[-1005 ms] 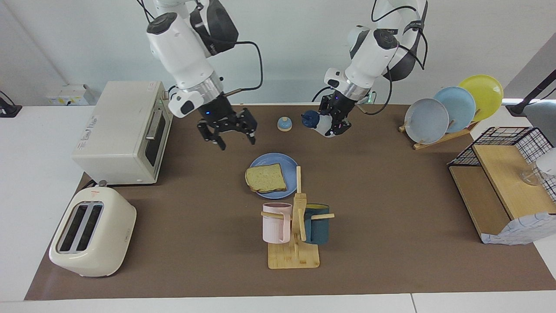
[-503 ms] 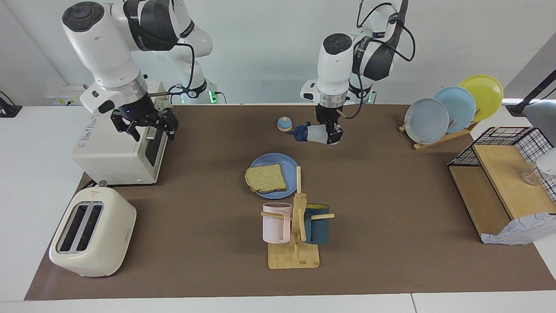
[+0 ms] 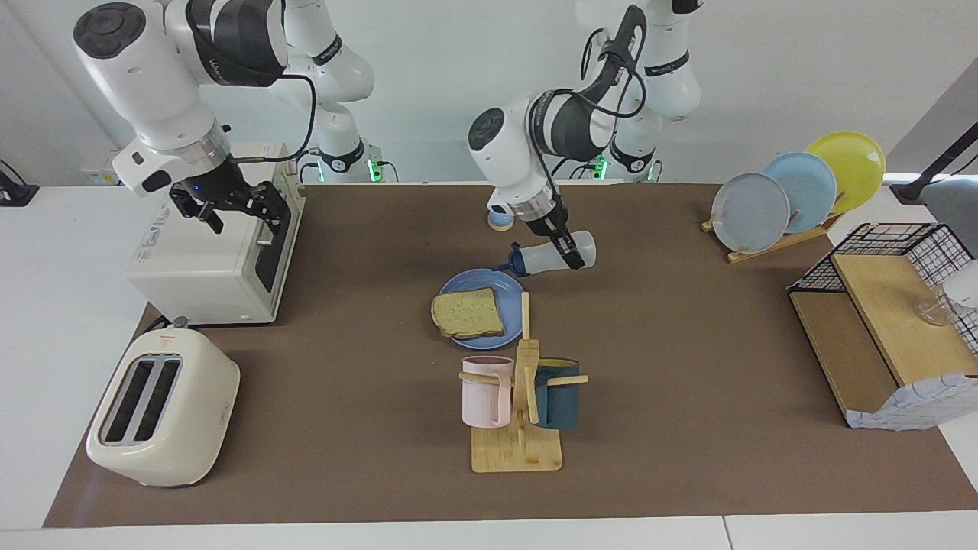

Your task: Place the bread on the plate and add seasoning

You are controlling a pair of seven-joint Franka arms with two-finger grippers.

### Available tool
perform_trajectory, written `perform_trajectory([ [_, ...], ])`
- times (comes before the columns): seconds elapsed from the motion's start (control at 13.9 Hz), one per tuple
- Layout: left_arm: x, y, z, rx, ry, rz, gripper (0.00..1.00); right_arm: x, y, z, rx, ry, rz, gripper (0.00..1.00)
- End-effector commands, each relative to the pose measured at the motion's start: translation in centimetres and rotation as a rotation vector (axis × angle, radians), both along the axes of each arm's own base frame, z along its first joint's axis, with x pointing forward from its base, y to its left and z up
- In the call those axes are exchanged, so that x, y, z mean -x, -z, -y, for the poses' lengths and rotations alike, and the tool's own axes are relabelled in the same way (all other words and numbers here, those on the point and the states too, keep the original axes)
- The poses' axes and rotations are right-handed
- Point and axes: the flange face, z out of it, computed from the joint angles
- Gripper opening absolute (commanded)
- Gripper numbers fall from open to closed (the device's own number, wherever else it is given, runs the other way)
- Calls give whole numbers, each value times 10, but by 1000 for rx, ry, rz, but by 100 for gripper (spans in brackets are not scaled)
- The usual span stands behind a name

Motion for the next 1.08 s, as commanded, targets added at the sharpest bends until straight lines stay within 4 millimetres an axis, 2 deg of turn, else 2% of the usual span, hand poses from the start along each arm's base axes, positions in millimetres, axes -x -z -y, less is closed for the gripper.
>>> perform_trajectory([
  [0.0,-4,28,23,-184,22,38,0,11,3,2,13,-24,-12,100],
  [0.07,-3,34,24,-222,35,46,0,12,3,3,13,-21,-16,100],
  [0.22,-6,30,18,-287,46,74,0,11,4,3,15,-25,-13,100],
  [0.72,2,27,21,-446,95,137,0,7,6,9,13,-47,-22,100],
  [0.79,5,47,28,-536,89,133,0,8,6,9,12,-55,-25,100],
  [0.86,-1,66,51,-588,77,154,0,9,6,10,11,-55,-30,100],
  [0.93,-6,59,64,-573,65,174,0,9,6,10,11,-55,-33,100],
  [1.01,-6,57,60,-596,47,171,0,10,6,10,11,-55,-33,100],
])
